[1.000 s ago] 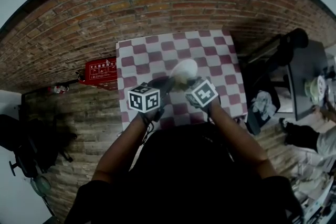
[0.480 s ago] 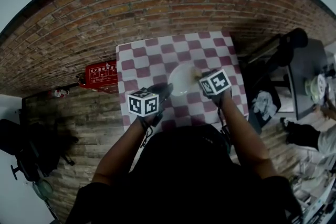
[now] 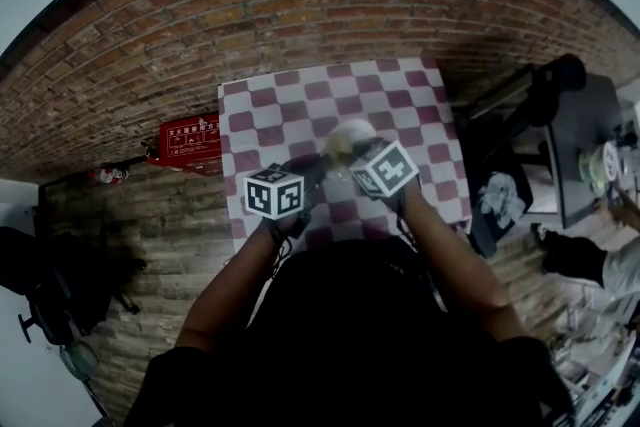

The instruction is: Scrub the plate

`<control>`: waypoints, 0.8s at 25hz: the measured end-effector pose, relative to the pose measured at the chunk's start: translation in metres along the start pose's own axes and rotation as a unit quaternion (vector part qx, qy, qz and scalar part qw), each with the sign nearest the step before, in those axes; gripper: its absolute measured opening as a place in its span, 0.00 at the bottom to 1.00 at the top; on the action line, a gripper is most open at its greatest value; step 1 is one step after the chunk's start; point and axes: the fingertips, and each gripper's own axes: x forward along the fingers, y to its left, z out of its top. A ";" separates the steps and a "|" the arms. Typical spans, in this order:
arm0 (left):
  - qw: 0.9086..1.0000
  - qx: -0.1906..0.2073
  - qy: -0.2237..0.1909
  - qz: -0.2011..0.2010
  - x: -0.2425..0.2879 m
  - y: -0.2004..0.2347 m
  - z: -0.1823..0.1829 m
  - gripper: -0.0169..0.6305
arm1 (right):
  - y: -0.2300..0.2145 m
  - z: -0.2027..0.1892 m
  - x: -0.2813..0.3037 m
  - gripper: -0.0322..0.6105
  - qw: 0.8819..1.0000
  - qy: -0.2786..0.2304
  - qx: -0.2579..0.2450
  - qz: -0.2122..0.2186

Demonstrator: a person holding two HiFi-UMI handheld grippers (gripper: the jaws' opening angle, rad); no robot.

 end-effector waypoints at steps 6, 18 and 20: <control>1.000 0.010 -0.023 0.017 -0.011 0.009 0.017 0.05 | 0.012 -0.044 0.023 0.12 0.998 0.058 0.010 0.030; 0.999 0.039 0.010 0.005 -0.011 -0.008 -0.004 0.06 | -0.075 -0.056 -0.005 0.12 0.995 0.053 0.068 -0.045; 0.999 0.038 0.013 0.003 -0.009 -0.010 -0.006 0.06 | -0.080 -0.041 -0.015 0.12 0.996 0.039 0.059 -0.058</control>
